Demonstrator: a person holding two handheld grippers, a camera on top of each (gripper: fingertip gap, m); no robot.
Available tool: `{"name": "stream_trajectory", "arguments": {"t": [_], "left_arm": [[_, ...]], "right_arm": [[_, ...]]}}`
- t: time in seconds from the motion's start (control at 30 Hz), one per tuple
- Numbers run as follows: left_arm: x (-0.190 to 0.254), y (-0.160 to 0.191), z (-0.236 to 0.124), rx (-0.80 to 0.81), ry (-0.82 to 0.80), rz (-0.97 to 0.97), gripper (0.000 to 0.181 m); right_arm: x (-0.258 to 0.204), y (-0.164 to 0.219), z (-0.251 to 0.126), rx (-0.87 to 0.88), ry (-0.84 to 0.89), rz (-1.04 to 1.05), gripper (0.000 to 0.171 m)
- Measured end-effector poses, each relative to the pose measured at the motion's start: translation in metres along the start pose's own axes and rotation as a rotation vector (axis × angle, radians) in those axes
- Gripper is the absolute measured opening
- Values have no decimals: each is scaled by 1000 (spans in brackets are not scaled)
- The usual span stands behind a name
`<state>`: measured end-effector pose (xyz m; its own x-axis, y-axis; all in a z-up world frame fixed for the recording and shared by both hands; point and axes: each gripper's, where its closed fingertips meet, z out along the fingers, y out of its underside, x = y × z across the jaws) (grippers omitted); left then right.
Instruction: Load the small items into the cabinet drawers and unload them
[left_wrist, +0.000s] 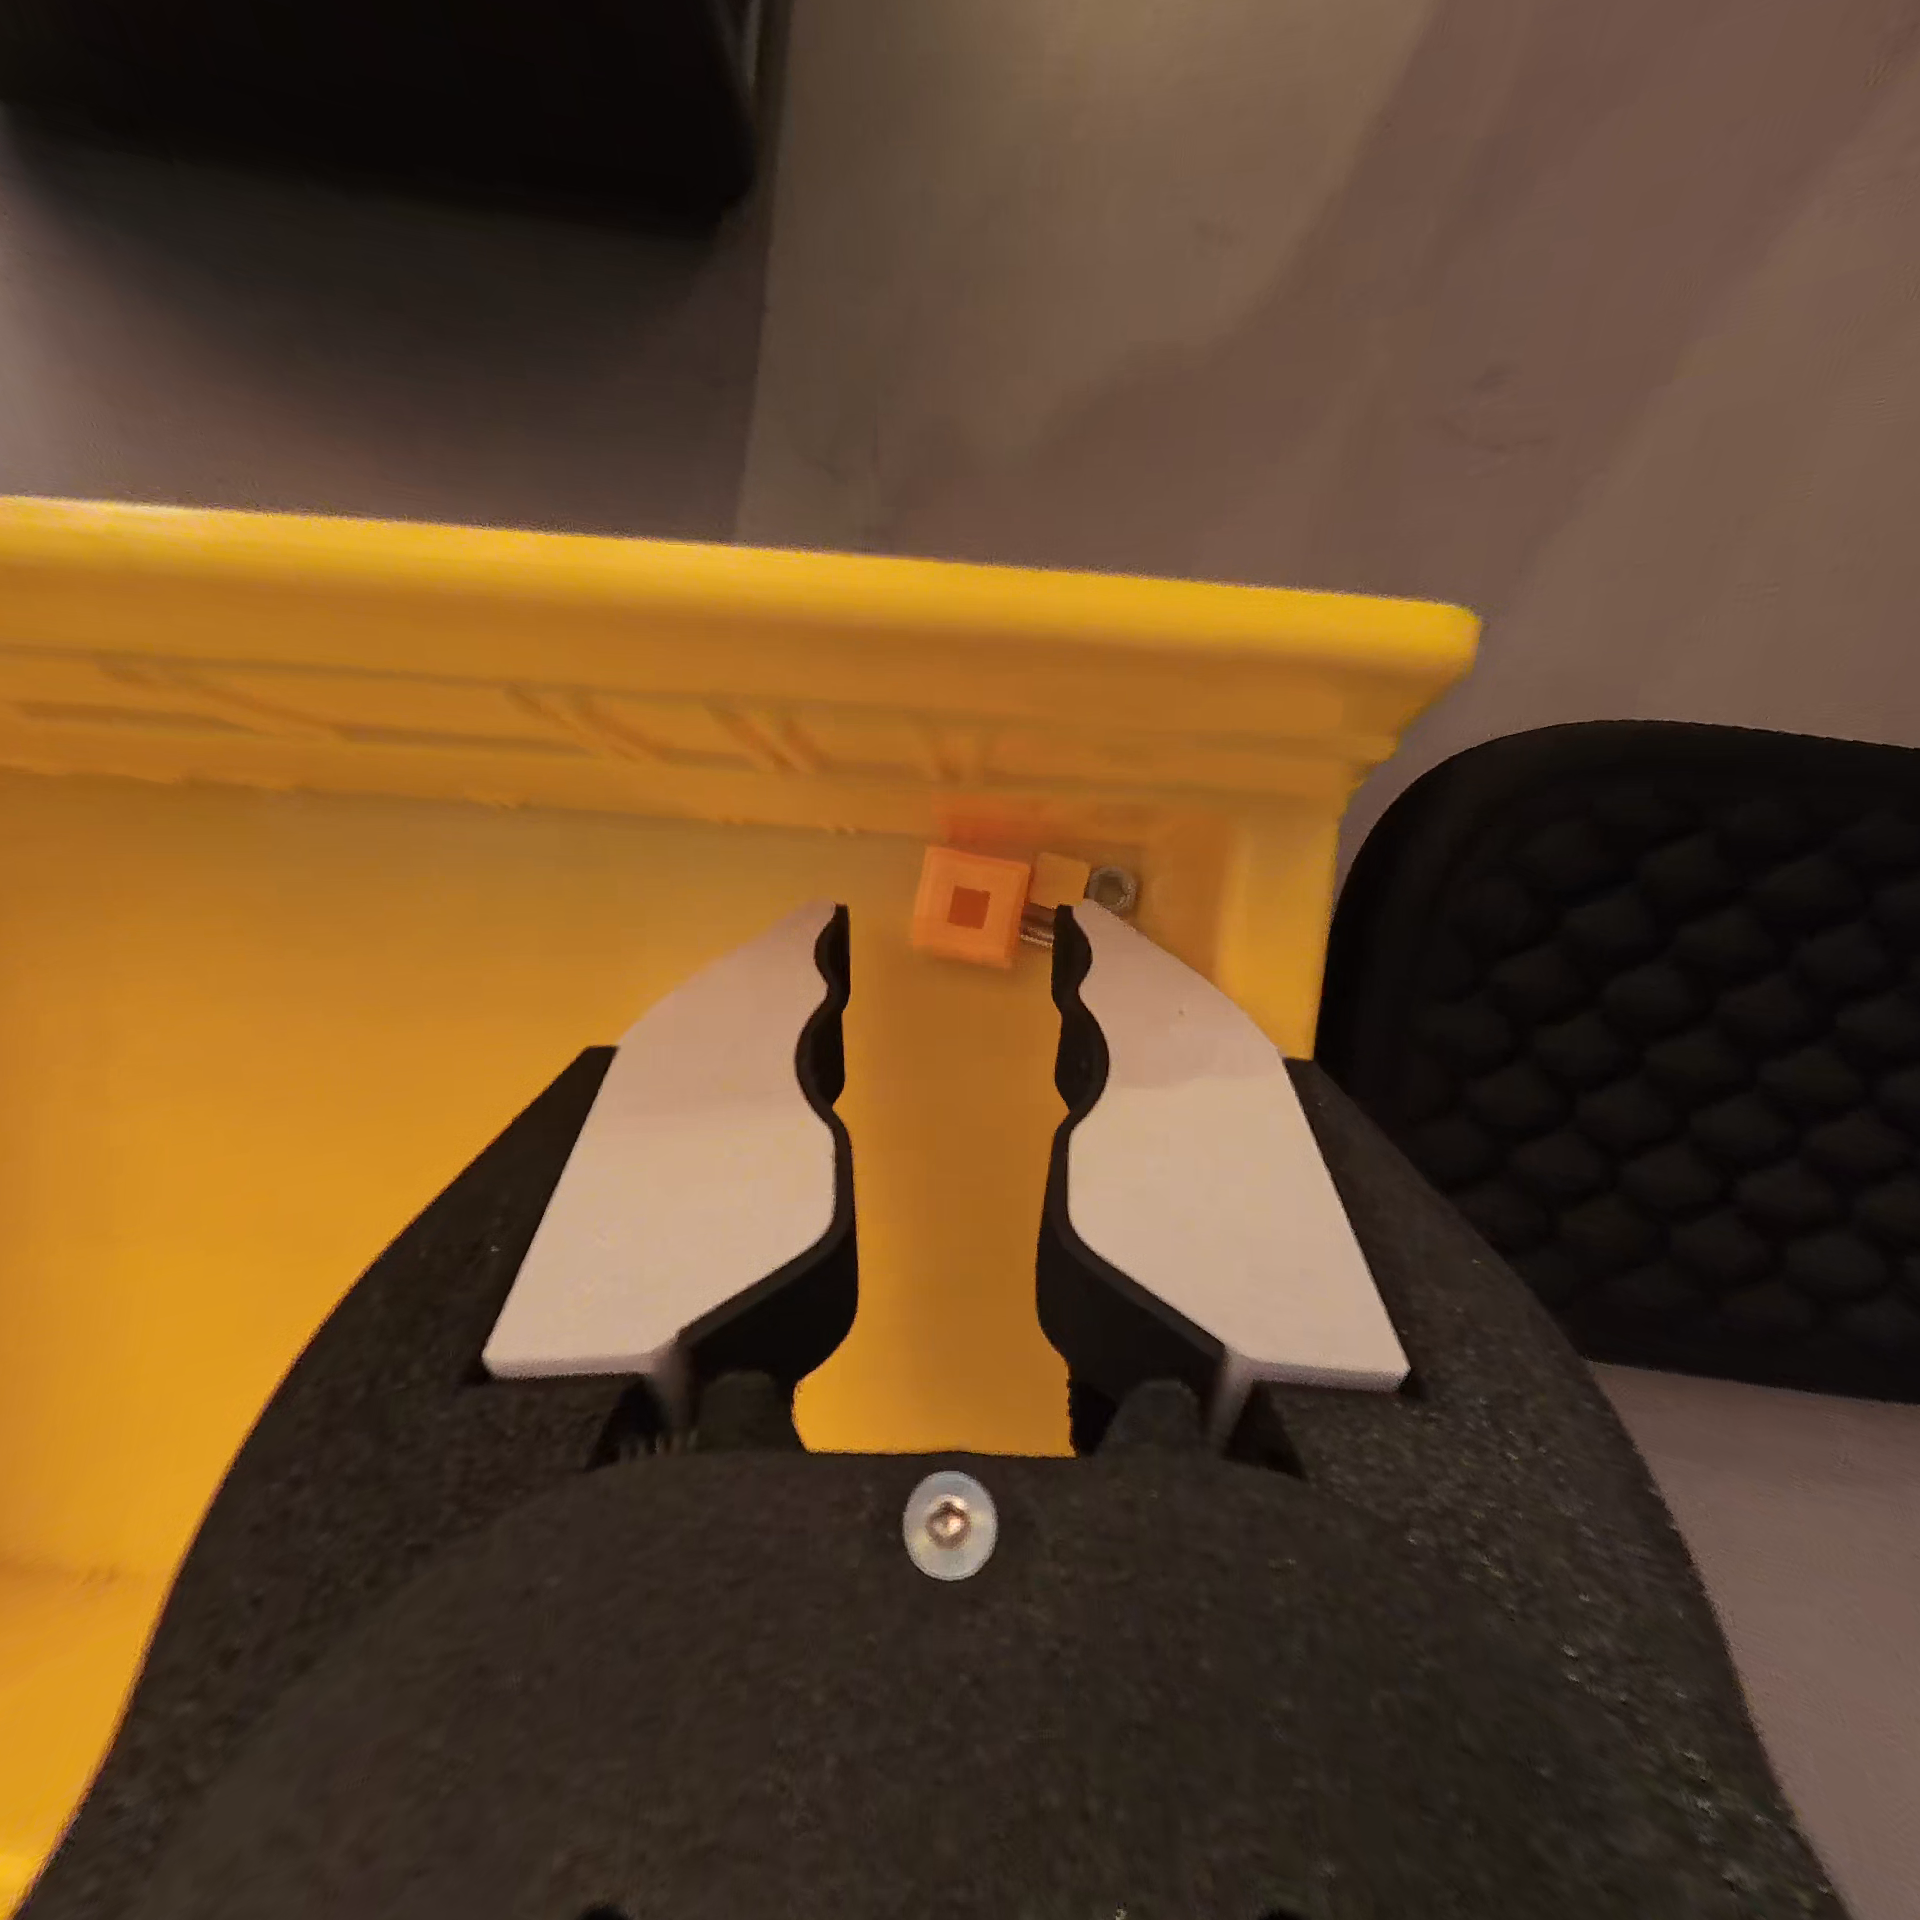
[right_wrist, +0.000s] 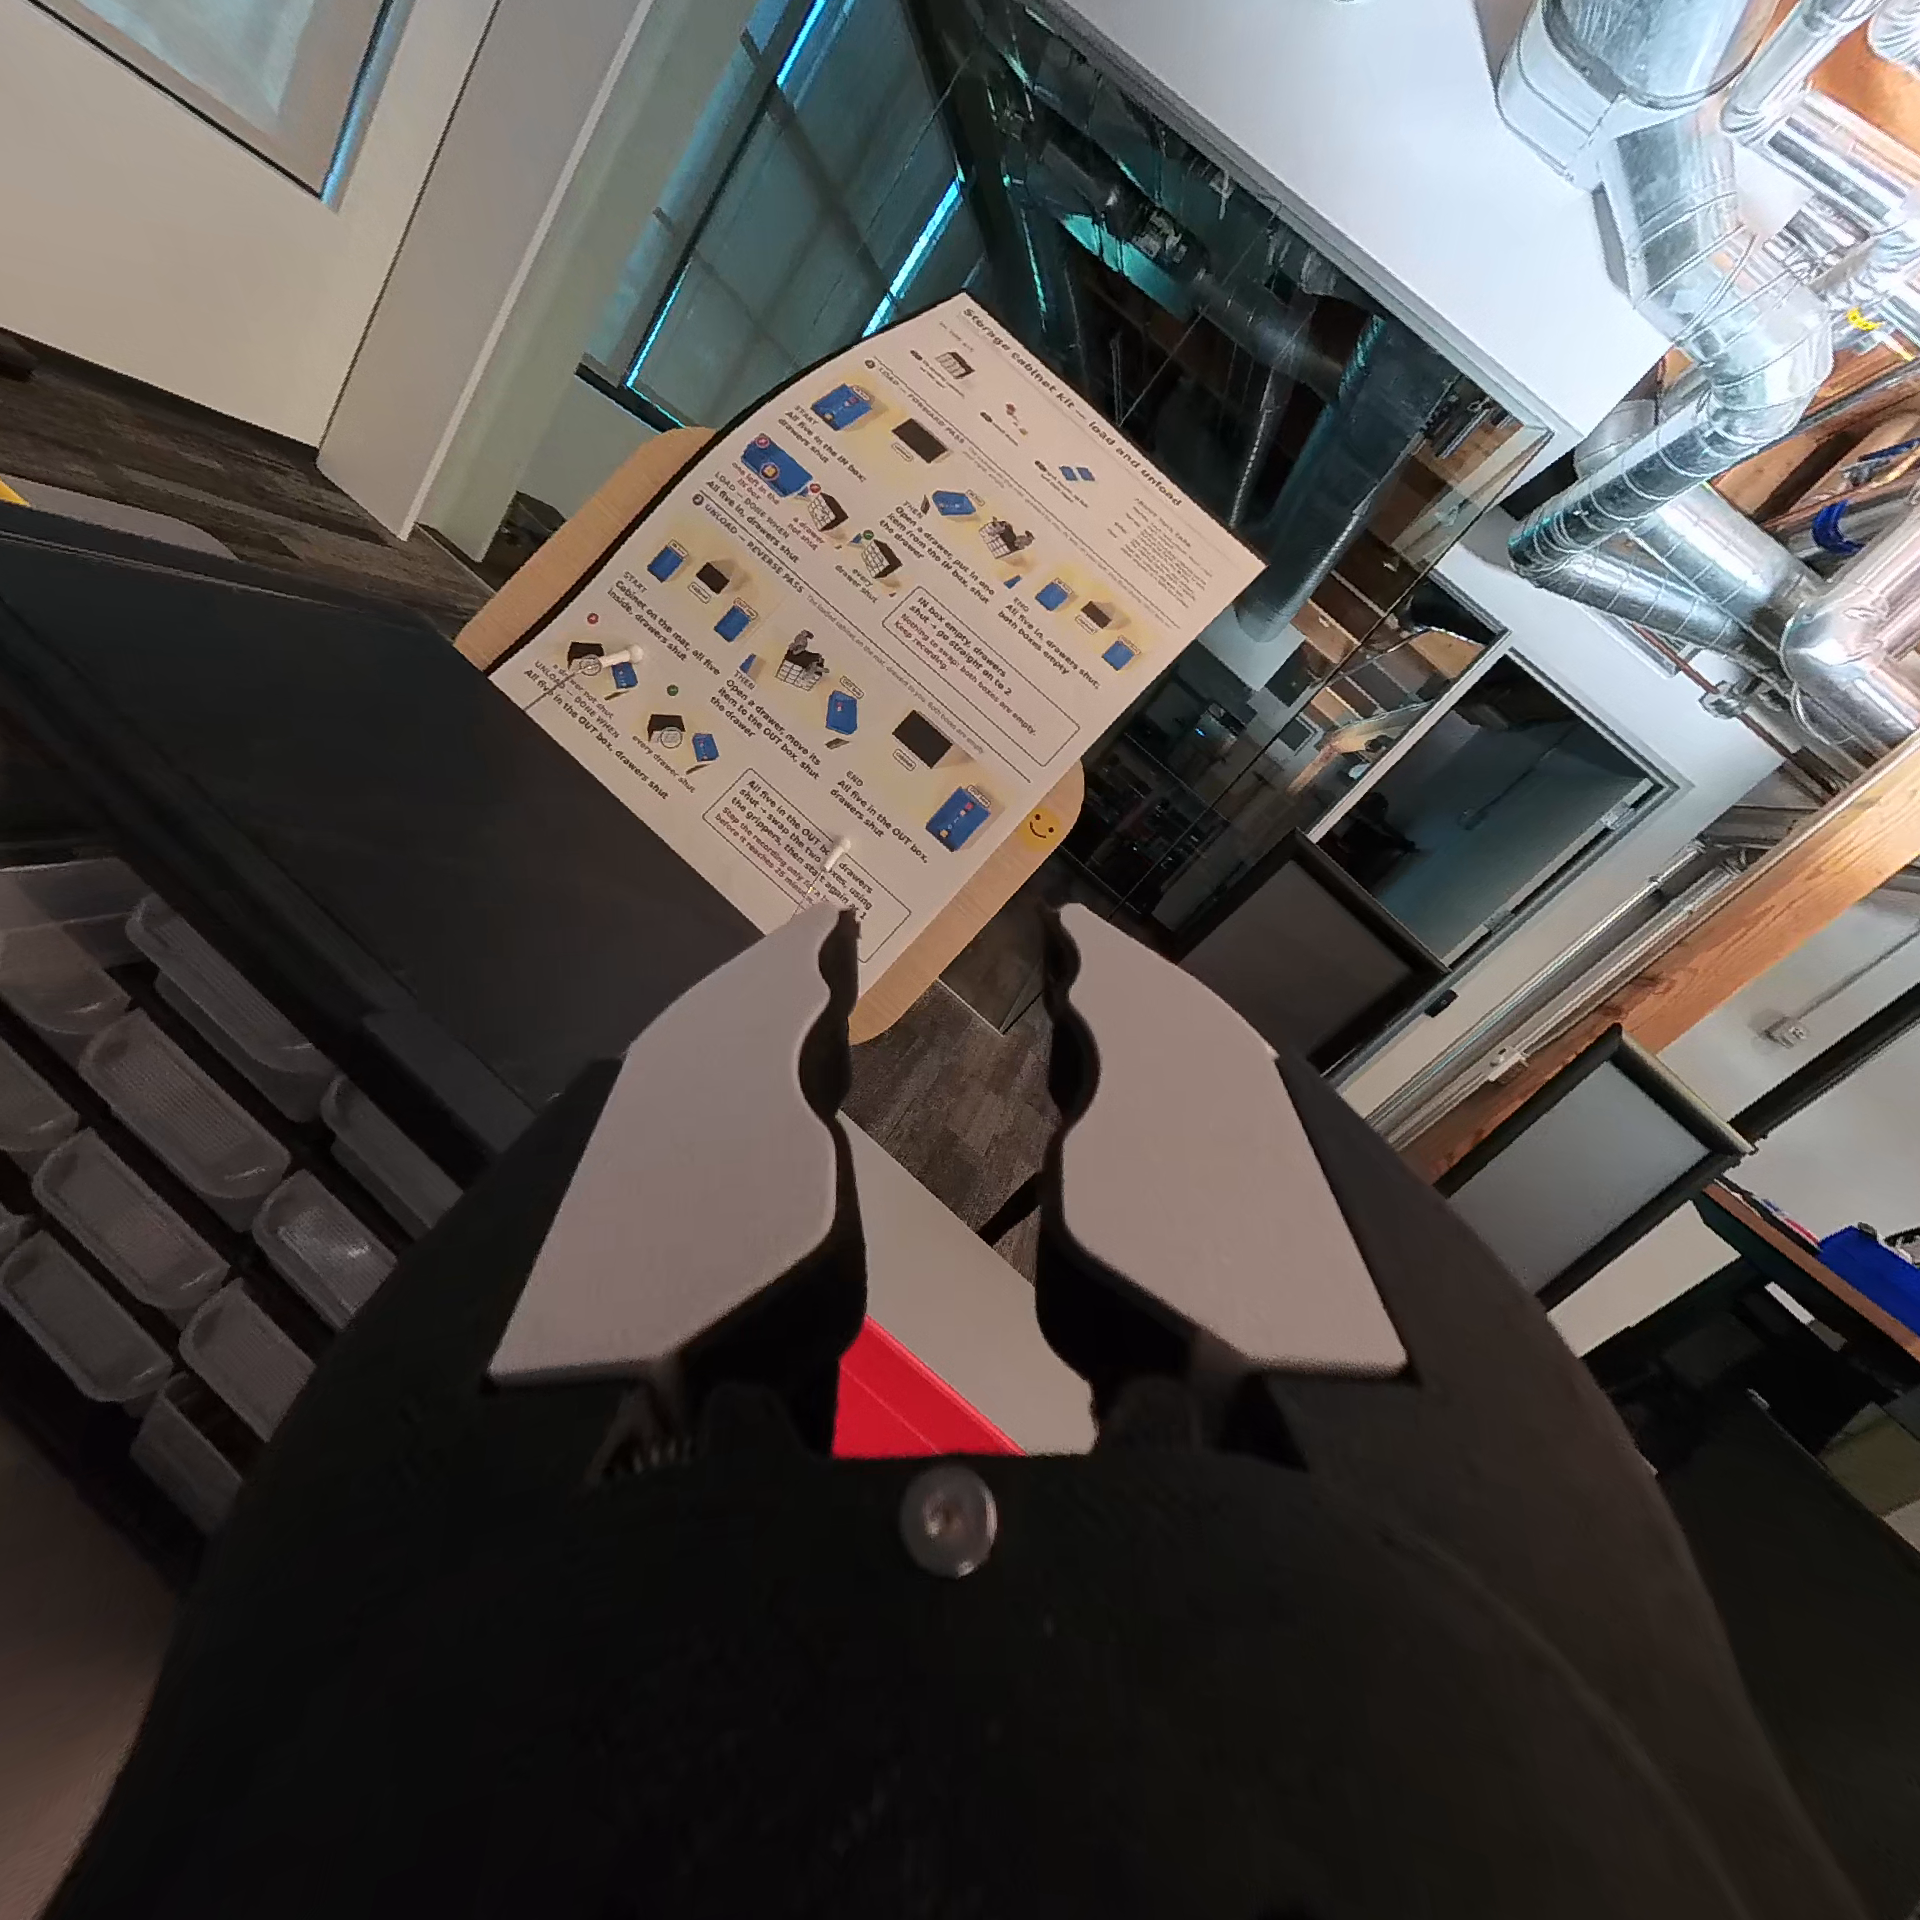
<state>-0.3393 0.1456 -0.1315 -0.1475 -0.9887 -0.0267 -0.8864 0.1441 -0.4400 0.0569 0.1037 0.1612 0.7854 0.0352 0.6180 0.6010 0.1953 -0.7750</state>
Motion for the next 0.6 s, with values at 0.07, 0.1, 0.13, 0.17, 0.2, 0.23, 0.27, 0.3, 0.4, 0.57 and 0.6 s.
{"name": "stream_trajectory", "arguments": {"t": [0.07, 0.1, 0.13, 0.17, 0.2, 0.23, 0.27, 0.3, 0.4, 0.57, 0.6], "left_arm": [[-1, 2, 4, -16, -7, 10, 34], [-1, 3, 5, -20, -6, 12, 31], [-2, 4, 6, -19, -4, 9, 28], [-3, 4, 6, -14, -6, 3, 23], [-4, 4, 6, -10, -7, -4, 21], [-4, 4, 5, -9, -8, -10, 21], [-4, 5, 4, -9, -12, -15, 21], [-5, 6, 2, -4, -22, -20, 21], [-10, 3, -15, 32, -84, -43, 21], [-16, -47, -97, 195, -285, -28, 21], [-13, -69, -115, 240, -319, 3, 21]], "right_arm": [[1, 1, 0, -4, 3, -3, 35], [1, 1, 0, -4, 4, -5, 35], [1, 1, 0, -4, 5, -7, 35], [2, 1, -1, -2, 6, -9, 35], [2, 1, -1, -1, 7, -11, 35], [3, 1, -1, -2, 8, -13, 35], [4, 1, -2, -3, 11, -14, 35], [5, 1, -2, -1, 14, -15, 35], [8, 2, -4, 4, 15, -3, 35], [22, -2, -10, 27, 42, 21, 35], [25, -3, -12, 36, 49, 28, 35]]}}
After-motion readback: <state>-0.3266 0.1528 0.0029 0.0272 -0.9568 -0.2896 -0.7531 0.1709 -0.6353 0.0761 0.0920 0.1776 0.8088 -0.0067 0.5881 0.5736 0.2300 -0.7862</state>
